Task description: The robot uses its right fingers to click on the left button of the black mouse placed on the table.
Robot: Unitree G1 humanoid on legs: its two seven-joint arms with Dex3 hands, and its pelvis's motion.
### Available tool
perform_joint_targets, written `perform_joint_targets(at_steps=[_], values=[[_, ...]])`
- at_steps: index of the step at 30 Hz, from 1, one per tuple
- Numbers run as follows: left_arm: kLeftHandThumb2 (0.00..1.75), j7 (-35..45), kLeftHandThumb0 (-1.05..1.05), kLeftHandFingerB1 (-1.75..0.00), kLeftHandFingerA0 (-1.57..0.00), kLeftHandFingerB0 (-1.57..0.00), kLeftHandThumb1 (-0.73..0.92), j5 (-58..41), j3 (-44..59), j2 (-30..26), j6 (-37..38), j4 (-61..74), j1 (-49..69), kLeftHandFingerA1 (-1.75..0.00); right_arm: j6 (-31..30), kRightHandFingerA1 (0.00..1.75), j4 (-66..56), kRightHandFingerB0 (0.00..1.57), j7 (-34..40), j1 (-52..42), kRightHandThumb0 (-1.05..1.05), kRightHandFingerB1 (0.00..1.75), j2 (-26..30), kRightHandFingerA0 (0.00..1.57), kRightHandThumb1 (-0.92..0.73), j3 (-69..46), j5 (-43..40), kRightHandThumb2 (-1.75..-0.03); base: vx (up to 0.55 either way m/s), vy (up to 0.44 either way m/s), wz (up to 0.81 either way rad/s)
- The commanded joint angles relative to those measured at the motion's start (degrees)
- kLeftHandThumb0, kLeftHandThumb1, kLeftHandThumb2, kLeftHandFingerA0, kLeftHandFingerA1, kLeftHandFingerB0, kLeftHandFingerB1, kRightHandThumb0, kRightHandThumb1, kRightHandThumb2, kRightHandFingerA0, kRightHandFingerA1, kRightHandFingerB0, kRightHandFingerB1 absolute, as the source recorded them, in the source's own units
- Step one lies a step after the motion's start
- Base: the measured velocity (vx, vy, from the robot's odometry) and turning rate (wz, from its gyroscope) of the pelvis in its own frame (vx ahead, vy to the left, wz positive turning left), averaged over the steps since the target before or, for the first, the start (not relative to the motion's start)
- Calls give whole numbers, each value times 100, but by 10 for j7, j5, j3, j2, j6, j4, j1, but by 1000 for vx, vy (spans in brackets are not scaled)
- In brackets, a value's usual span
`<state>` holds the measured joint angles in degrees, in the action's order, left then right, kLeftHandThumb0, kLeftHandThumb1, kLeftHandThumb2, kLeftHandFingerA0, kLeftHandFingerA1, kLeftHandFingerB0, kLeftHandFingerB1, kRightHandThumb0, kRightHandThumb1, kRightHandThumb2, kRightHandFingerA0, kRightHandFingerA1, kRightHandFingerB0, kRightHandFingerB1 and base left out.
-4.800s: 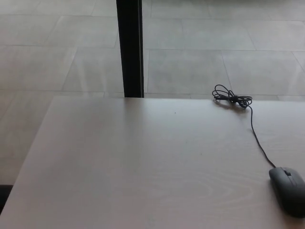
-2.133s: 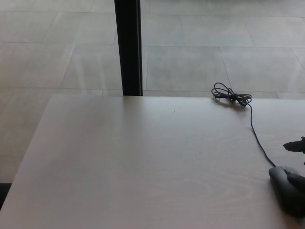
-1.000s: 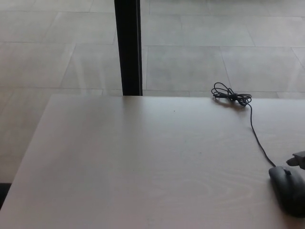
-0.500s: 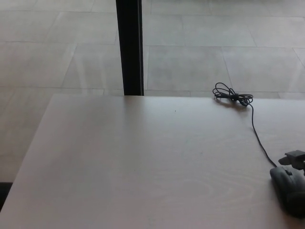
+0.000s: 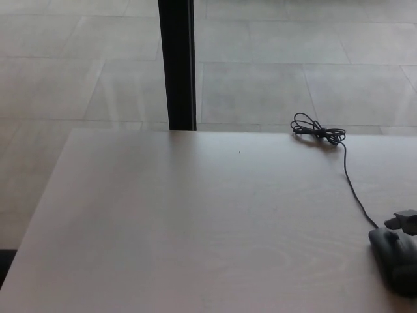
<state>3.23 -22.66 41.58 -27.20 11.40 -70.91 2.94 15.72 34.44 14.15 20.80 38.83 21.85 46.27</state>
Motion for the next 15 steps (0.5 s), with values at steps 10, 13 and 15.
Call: perform_joint_targets(at_steps=[10, 13, 15], values=[[67, 4, -78, -49, -79, -65, 90, -6, -5, -10, 14, 2, 1, -51, 0, 49, 12, 45, 11, 11, -76, 37, -22, 40, -88, 19, 16, -67, 0, 0, 0], [67, -4, -77, -49, -80, -66, 89, -7, -4, -10, 10, 0, -2, -52, 6, 56, 20, 40, 24, 10, -81, 46, -24, 39, -68, 19, 16, -91, 0, 0, 0], [68, -2, -75, -50, -79, -64, 92, -1, -11, -10, 14, 3, 1, -52, -3, 50, 10, 43, 8, 6, -78, 36, -21, 40, -90, 20, 16, -67, 0, 0, 0]])
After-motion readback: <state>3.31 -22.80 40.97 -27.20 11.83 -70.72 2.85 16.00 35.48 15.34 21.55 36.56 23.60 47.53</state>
